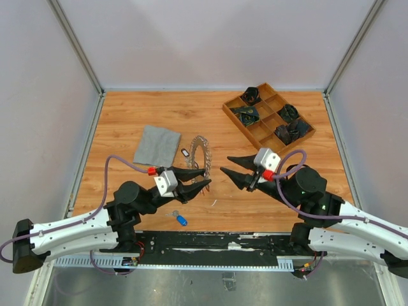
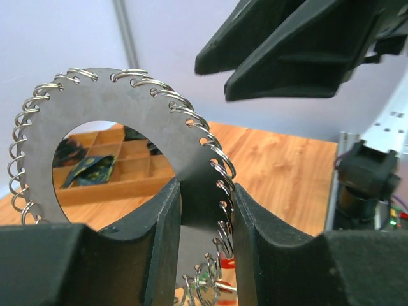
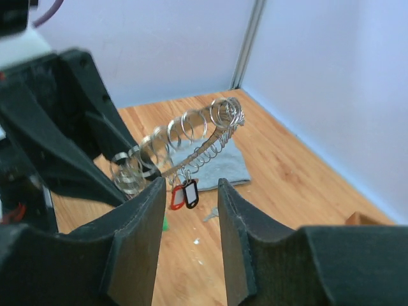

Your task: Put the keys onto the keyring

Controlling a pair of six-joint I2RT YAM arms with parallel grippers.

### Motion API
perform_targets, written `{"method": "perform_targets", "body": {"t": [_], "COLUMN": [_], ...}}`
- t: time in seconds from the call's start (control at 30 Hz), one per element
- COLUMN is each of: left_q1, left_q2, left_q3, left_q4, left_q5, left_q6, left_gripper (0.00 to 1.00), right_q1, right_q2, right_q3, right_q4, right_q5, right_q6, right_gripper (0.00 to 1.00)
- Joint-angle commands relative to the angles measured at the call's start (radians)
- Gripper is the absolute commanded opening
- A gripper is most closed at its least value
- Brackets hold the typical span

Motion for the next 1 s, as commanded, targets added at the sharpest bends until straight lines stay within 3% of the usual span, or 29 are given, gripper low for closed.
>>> {"method": "perform_targets", "body": {"t": [0.0,0.17,0.4,0.57,0.73,0.97], "left_q1": [-0.004,-0.004,-0.005,-0.004,-0.005,-0.004], "left_q2": [-0.084,-0.11,-0.103,-0.103,-0.094,-0.08], "left_q3": [-0.038,-0.045,-0.045,-0.058,-0.066,-0.064], "left_q4": [0.161,0.173,0.221,0.277,0.308,0.31], "left_q5": [0.158,0.197,0.157,0.094,0.058,0.053], "left_q6": [-0.028,-0.057,-0.111,-0.173,-0.212,-0.221], "left_gripper": [0.05,0.04,0.01,0.01,0.0,0.01], "right_q1": [0.007,0.007,0.008,0.009,0.008,0.013], "right_q2": [-0.059,-0.051,-0.008,0.036,0.088,0.152], "right_q3": [-0.074,-0.091,-0.146,-0.175,-0.206,-0.191], "right_q4": [0.032,0.073,0.24,0.367,0.561,0.708], "right_q5": [-0.169,-0.289,-0.333,-0.288,-0.243,-0.231], "right_q6": [-0.308,-0.456,-0.679,-0.791,-0.819,-0.823], "right_gripper": [0.37,0.28,0.25,0.33,0.4,0.44]}}
